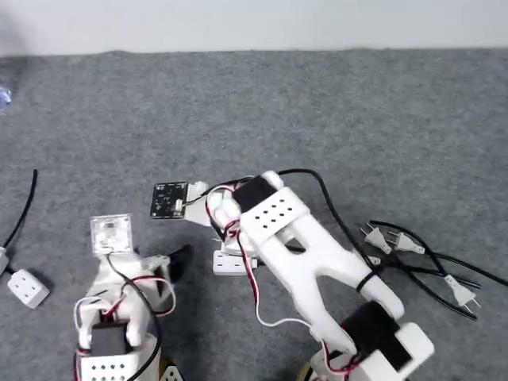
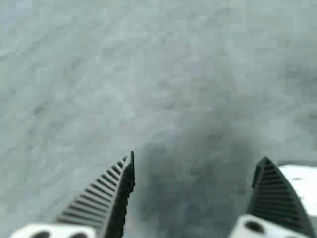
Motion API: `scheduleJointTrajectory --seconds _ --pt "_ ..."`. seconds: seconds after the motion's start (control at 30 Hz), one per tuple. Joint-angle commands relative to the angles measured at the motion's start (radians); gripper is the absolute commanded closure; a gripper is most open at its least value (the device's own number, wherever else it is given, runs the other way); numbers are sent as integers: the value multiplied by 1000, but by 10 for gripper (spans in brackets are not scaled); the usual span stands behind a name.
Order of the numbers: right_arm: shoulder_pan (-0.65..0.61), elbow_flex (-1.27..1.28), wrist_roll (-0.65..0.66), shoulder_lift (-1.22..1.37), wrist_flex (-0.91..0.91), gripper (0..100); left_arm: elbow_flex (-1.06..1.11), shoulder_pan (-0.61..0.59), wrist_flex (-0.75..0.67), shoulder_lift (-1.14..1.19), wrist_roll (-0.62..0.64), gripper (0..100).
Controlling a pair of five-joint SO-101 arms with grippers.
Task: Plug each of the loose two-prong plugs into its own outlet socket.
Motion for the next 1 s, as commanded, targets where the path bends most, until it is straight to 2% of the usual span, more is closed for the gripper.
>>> scheduleJointTrajectory --seconds 0.0,0.23,0.6,0.8,0.97 --pt "-15 -55 -38 -56 4 989 -12 101 -126 -8 40 641" --pt "-21 -54 -34 -61 -7 989 -27 114 -143 -8 104 641" --pt "-21 -48 -35 -58 -51 989 -48 115 -126 -8 110 641" --pt "24 -54 -31 22 -76 989 -102 92 -120 -8 178 641" --pt "-24 -58 -38 41 -108 989 -53 140 -127 -8 176 641"
